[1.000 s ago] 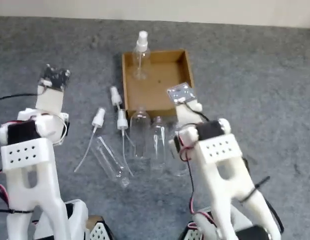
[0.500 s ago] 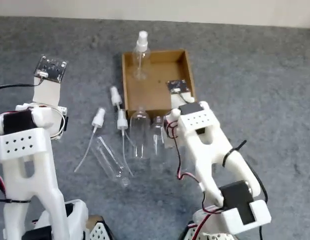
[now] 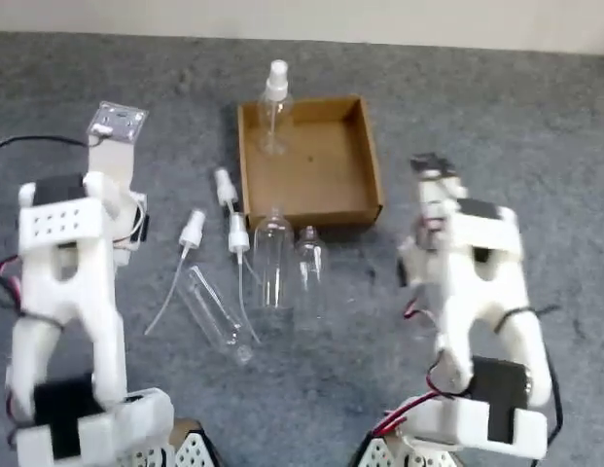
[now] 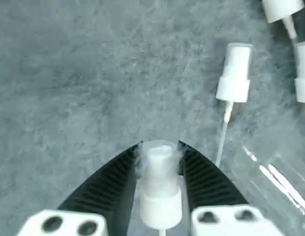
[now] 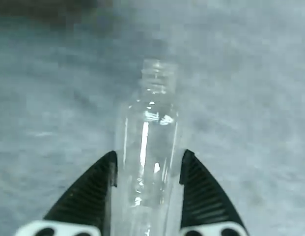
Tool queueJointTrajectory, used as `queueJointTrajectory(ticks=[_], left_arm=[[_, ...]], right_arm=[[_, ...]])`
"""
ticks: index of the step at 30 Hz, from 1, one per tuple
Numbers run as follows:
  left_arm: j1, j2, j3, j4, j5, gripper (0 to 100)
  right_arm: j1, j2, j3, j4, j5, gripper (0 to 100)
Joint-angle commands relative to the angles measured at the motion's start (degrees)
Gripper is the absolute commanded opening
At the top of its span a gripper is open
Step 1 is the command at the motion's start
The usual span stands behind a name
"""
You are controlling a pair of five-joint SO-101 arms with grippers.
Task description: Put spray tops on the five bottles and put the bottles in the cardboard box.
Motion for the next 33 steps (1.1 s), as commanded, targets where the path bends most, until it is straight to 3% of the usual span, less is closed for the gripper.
queueJointTrajectory(ticks=[1,15,22,29,33], left_arm=[[0.66,11.38,-7.96,-1.32,0.88,0],[-1.1,36.0,-20.18,-5.89,-2.11,1],[-3.3,37.32,-19.91,-6.24,-2.99,8],[-4.53,37.85,-18.59,-6.51,-7.3,8],[-4.18,36.97,-18.68,-6.24,-7.12,1]], right_arm=[[4.79,1.01,1.1,-3.74,3.34,0.4],[2.24,0.75,5.67,-6.2,3.6,0.9],[2.24,0.75,5.67,-6.2,3.6,8.2],[1.98,0.84,5.67,-6.2,3.6,8.4],[2.07,0.75,5.67,-6.11,3.25,8.5]])
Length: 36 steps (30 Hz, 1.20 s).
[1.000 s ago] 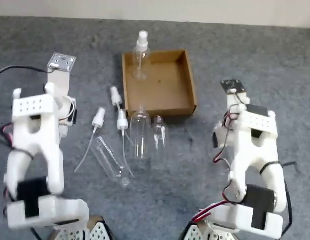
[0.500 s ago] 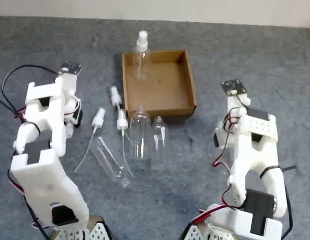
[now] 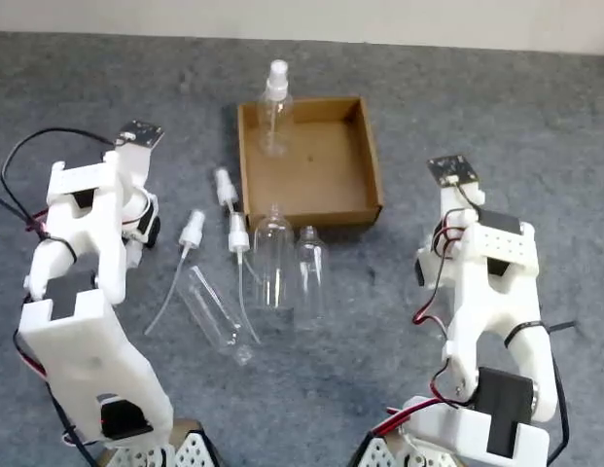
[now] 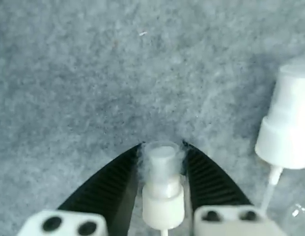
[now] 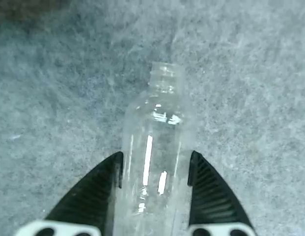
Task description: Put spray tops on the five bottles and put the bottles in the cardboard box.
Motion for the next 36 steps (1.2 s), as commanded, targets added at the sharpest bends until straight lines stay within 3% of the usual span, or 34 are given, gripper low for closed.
queueJointTrajectory(ticks=[1,10,19,27,32,36], left_arm=[[-1.01,-1.27,-1.27,-0.62,-0.44,0],[-1.01,-18.77,-2.77,7.21,2.81,0],[2.07,-37.49,7.96,9.23,2.81,0],[5.76,-49.01,16.22,9.05,2.81,0],[5.49,-52.79,17.36,9.58,2.73,0],[5.67,-53.93,17.36,11.52,2.64,0]], right_arm=[[-0.04,0.57,1.8,-0.92,0.26,8.5],[-0.22,0.57,1.27,-0.48,-3.96,19.0],[-0.22,1.01,-4.53,1.36,-4.13,22.1],[-0.31,1.19,-13.05,1.54,-3.78,21.6],[-0.22,1.19,-10.95,1.54,-0.44,11.0],[0.22,1.27,-8.4,1.54,0.09,15.9]])
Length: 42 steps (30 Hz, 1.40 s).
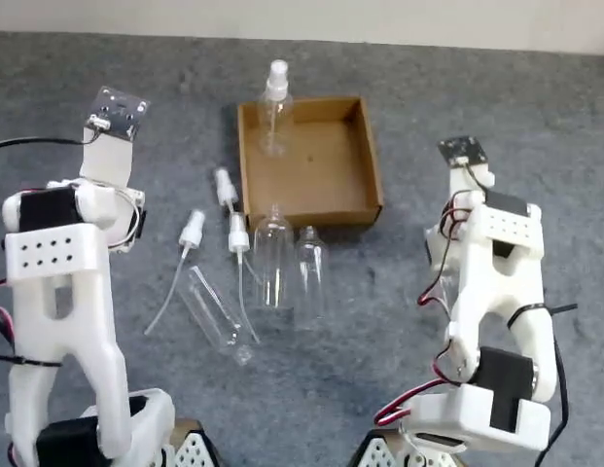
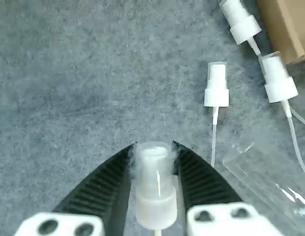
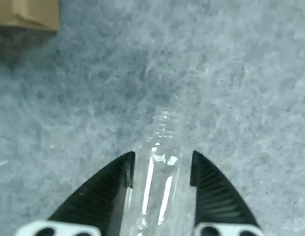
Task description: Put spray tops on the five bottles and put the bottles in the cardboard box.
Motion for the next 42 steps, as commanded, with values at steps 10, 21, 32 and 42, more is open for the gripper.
queueJointTrajectory(ticks=[10,21,32,42], left_arm=[[0.75,-2.95,-0.4,2.9,0.18,0],[0.75,-2.95,-0.92,3.25,0.18,0],[1.98,-8.66,-6.73,3.78,9.93,0],[7.69,-33.01,-6.2,1.93,21.98,0]], right_arm=[[1.01,5.05,-0.13,0.57,0.97,19.8],[2.42,6.29,-0.22,1.27,3.78,0.0],[-17.45,-29.49,-4.18,7.25,-8.7,0.4],[-45.85,-49.8,10.86,-6.99,-17.05,0.4]])
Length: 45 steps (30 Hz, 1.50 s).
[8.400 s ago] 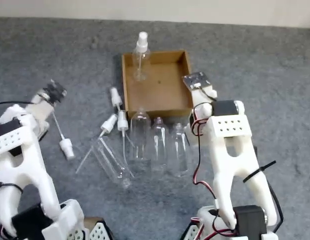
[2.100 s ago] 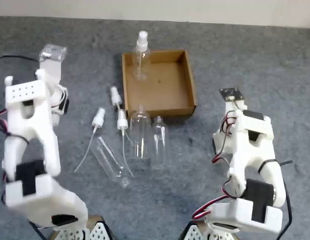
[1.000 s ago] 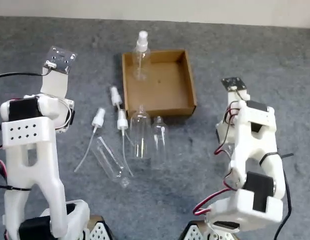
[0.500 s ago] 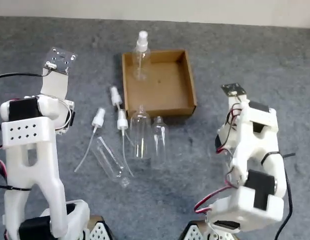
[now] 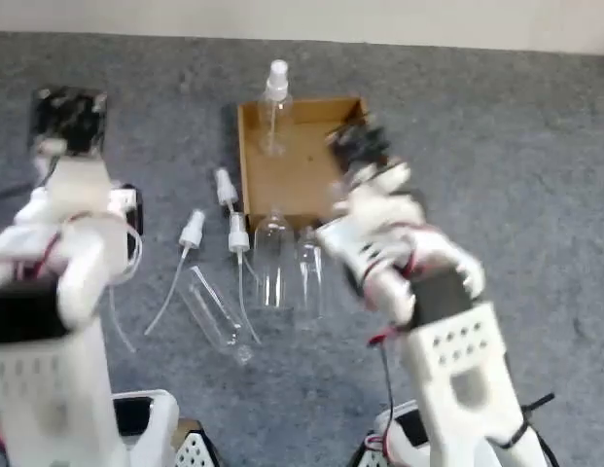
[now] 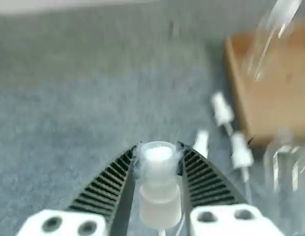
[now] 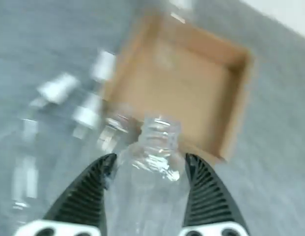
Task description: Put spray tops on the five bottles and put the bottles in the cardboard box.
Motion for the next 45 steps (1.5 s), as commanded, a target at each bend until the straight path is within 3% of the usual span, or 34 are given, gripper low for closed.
queueJointTrajectory(ticks=[1,13,22,32,45], left_arm=[[2.68,-9.54,-2.51,-2.73,6.51,0],[4.7,-21.93,9.98,-25.58,25.67,0],[7.96,-22.46,16.92,-37.1,26.37,0],[8.04,-22.64,20.88,-37.1,26.37,0],[8.04,-22.73,16.92,-29.71,26.11,0]], right_arm=[[-8.57,-6.02,5.14,-8.22,-1.32,0.4],[-18.42,-12.97,26.77,-29.23,-0.97,0.4],[-23.16,-12.97,30.64,-31.34,-0.97,0.4],[-23.34,-13.05,30.64,-31.34,-0.97,0.4],[-23.34,-12.97,30.64,-31.34,-0.97,0.4]])
